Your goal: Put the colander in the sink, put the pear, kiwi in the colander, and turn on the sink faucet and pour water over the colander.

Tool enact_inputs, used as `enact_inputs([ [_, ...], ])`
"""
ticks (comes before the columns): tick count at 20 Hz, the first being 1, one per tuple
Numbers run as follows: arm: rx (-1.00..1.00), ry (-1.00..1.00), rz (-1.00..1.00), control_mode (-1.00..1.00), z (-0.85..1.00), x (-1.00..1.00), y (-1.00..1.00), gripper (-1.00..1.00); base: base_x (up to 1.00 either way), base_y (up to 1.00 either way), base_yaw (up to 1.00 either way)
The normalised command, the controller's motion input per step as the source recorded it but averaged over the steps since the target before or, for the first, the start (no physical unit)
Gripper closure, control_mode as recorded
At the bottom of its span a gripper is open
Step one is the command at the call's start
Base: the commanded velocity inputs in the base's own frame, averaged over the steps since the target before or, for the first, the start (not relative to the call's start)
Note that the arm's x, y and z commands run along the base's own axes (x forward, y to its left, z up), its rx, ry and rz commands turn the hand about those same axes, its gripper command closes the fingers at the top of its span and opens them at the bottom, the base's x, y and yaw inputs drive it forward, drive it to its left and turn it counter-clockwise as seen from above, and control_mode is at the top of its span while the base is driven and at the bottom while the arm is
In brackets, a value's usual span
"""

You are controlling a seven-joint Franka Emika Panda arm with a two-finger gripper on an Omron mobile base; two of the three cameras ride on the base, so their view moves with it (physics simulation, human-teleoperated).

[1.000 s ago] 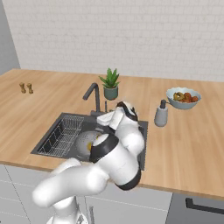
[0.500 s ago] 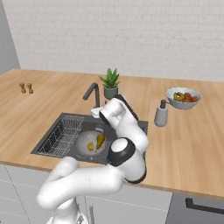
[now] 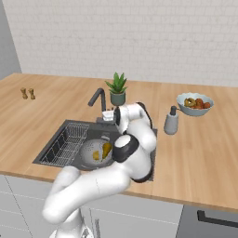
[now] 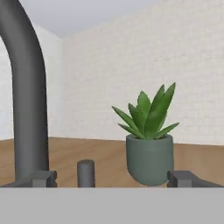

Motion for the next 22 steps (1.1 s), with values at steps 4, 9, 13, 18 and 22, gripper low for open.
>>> enact_inputs([
  [4, 0.0, -0.14, -0.24, -1.0, -0.27, 0.17, 0.0, -1.0, 0.0, 0.0, 0.0],
  [9, 0.0, -0.11, -0.24, -1.0, -0.1, 0.25, 0.0, -1.0, 0.0, 0.0, 0.0],
  [13, 0.0, -0.01, -0.13, -1.0, 0.0, 0.52, 0.02, -1.0, 0.0, 0.0, 0.0],
  [18, 0.0, 0.0, -0.14, -1.0, -0.21, 0.68, -0.08, -1.0, 0.0, 0.0, 0.0],
  [22, 0.0, -0.02, -0.19, -1.0, -0.19, 0.5, 0.0, 1.0, 0.0, 0.0, 0.0],
])
